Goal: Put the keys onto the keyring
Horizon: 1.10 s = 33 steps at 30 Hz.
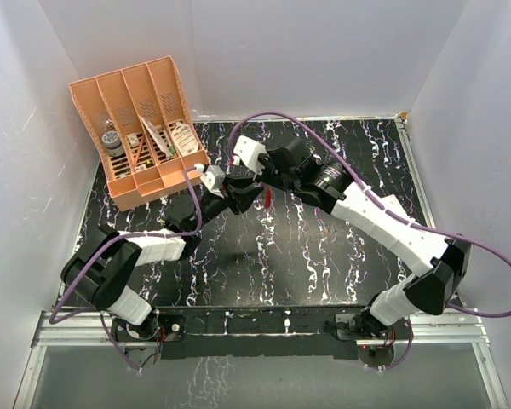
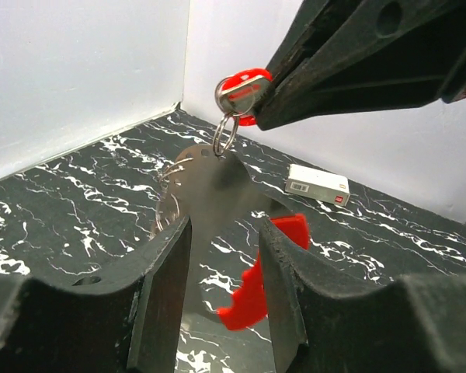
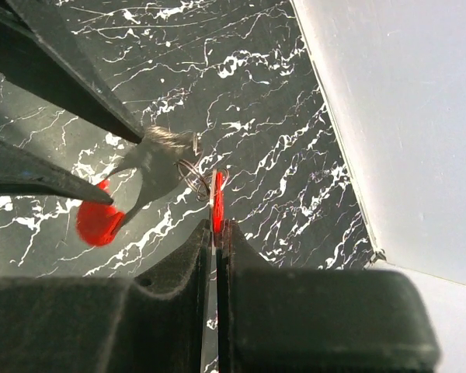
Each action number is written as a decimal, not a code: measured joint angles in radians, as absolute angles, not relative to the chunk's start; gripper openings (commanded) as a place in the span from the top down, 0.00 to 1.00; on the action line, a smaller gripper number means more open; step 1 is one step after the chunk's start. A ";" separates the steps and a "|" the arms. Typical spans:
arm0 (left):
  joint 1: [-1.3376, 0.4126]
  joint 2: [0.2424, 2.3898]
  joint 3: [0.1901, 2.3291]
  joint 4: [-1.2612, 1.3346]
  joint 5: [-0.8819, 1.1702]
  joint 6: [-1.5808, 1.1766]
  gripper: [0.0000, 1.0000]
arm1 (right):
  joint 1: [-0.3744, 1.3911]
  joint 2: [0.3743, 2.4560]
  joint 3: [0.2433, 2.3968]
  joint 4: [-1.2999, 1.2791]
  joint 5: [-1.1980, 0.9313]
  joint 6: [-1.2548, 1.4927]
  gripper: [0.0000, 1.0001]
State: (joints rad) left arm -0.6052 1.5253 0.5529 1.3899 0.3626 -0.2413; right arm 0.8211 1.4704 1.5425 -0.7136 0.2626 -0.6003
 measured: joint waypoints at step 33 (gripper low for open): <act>-0.832 1.679 0.431 1.580 -0.147 0.151 0.02 | 0.810 1.752 1.909 -0.790 0.251 -0.340 1.00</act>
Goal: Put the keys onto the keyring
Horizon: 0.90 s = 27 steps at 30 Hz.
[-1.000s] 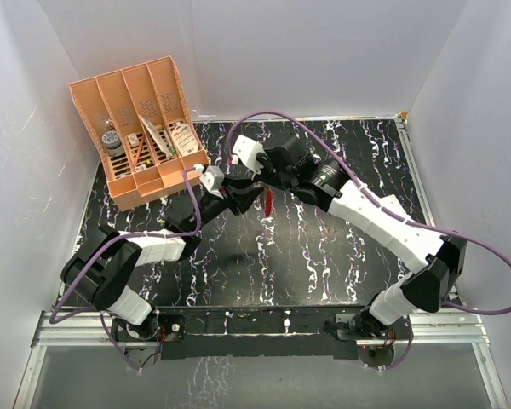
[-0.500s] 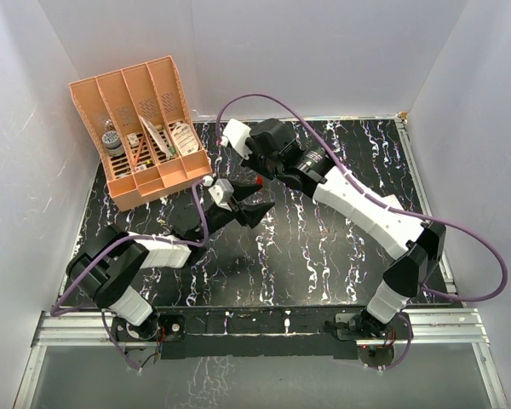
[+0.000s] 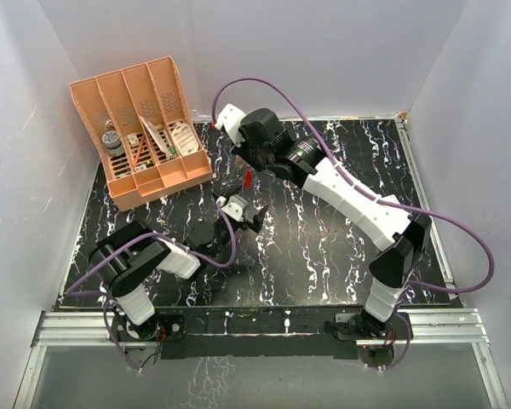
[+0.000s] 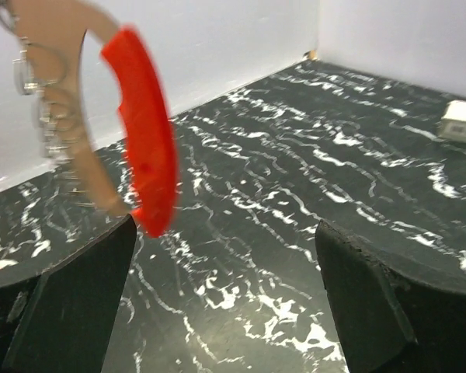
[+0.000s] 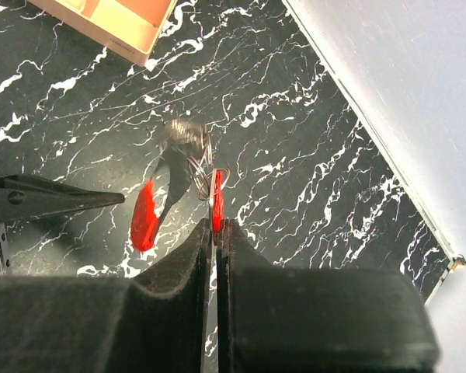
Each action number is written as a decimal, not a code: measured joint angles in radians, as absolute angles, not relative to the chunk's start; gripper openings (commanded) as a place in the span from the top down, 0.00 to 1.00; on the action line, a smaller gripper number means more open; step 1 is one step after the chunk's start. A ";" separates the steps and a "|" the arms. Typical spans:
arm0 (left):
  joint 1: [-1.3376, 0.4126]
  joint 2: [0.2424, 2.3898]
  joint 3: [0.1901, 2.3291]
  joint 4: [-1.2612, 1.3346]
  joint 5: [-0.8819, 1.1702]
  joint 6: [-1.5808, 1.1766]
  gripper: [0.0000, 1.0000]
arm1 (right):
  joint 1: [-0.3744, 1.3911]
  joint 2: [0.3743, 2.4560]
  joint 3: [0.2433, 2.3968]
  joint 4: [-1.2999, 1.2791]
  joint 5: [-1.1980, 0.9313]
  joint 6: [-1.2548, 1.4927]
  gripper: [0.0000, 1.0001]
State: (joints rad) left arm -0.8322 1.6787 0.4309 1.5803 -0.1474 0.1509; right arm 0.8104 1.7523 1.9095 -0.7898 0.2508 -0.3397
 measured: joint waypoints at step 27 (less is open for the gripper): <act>-0.817 1.820 0.595 1.602 -0.413 0.345 0.46 | 0.809 1.707 1.820 -0.780 0.209 -0.289 1.00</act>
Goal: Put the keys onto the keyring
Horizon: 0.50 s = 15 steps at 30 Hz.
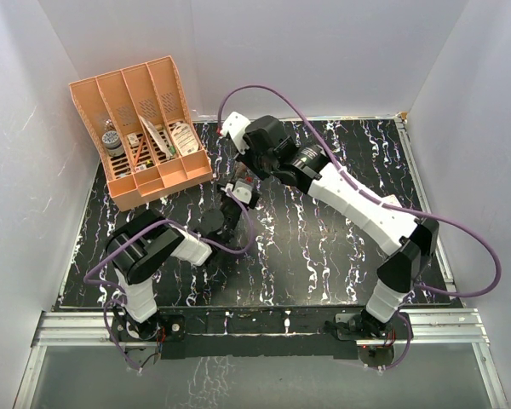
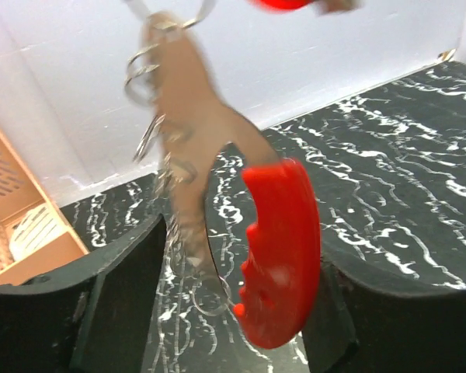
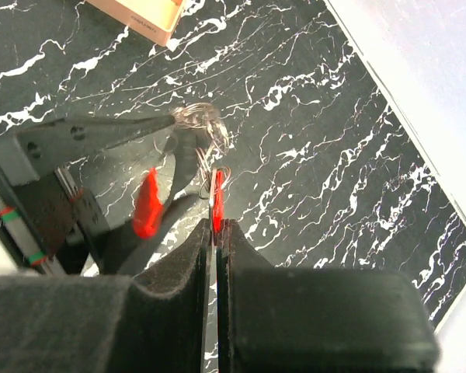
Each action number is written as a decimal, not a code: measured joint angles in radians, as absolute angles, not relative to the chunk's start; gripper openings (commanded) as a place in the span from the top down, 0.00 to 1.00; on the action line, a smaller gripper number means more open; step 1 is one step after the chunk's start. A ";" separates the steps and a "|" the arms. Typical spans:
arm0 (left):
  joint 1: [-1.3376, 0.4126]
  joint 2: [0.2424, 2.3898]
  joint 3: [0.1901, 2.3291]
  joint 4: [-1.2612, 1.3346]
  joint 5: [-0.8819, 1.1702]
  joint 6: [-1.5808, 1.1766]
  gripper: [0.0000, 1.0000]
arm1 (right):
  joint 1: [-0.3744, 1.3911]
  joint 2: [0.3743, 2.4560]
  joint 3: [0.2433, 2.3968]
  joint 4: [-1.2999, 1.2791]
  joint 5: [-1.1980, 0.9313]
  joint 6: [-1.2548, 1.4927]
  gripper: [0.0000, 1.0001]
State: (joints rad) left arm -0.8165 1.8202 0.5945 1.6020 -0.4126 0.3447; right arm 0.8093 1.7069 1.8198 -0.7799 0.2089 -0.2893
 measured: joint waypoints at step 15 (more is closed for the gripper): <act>-0.785 1.812 0.536 1.605 -0.385 0.382 0.95 | 0.755 1.561 1.693 -0.752 0.225 -0.318 1.00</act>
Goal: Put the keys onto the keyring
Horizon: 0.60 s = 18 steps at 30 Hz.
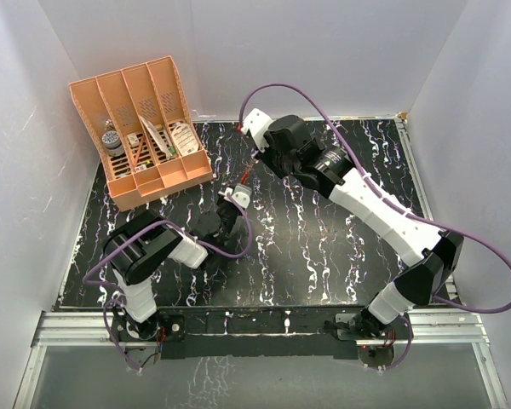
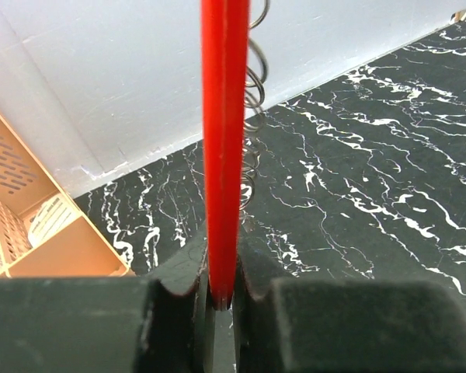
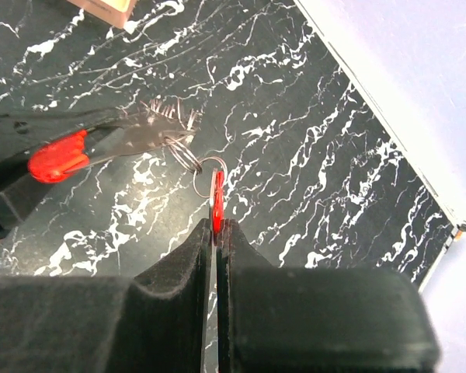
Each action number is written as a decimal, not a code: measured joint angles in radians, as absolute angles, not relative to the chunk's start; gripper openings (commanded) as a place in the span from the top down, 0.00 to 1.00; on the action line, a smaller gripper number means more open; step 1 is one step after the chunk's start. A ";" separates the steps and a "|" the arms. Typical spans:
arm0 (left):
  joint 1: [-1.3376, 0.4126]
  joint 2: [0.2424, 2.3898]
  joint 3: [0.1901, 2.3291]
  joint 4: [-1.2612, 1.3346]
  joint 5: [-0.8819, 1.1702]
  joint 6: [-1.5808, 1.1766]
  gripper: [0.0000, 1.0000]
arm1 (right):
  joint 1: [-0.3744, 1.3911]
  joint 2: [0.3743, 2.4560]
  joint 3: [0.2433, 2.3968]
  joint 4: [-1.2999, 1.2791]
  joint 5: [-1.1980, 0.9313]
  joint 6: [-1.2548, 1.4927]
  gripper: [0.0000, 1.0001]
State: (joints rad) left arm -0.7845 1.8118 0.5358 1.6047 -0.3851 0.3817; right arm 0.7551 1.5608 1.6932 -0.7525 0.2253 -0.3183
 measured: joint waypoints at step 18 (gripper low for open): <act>-0.748 1.498 0.538 1.269 -0.207 0.573 1.00 | 0.644 1.372 1.487 -0.652 0.108 -0.420 1.00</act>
